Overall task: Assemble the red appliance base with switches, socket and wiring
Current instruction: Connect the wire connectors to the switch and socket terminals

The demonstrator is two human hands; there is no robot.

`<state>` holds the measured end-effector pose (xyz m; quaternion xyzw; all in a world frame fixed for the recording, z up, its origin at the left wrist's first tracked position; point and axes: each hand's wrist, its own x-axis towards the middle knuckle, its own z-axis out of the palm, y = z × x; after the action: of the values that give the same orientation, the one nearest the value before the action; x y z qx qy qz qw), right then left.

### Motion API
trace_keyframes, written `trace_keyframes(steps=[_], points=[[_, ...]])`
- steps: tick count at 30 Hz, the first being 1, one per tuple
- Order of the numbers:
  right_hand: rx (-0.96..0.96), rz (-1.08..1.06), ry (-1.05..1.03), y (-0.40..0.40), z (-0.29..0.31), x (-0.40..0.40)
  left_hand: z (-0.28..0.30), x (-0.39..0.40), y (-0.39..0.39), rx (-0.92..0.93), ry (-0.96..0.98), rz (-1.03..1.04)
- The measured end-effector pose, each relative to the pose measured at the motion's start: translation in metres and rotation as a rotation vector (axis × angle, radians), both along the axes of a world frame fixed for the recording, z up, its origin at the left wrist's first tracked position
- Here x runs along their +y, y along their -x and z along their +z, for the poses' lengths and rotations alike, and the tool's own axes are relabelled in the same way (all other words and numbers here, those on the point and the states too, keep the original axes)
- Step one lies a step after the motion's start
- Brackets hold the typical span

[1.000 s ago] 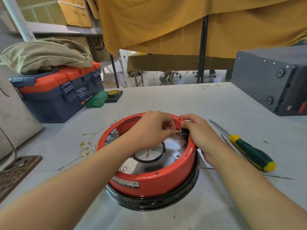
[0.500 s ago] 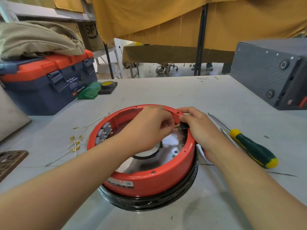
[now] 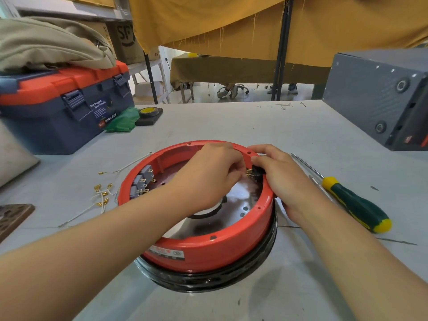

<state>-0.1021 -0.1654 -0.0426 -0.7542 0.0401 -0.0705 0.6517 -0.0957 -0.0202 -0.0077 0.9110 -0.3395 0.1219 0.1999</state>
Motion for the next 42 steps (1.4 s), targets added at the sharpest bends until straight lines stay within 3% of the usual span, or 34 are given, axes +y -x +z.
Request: trace_keyframes(steps=[42], points=[[-0.01,0.013,0.014,-0.0007,-0.0014,-0.0009,-0.0002,0.0006,0.0009,-0.046,-0.016,-0.027]])
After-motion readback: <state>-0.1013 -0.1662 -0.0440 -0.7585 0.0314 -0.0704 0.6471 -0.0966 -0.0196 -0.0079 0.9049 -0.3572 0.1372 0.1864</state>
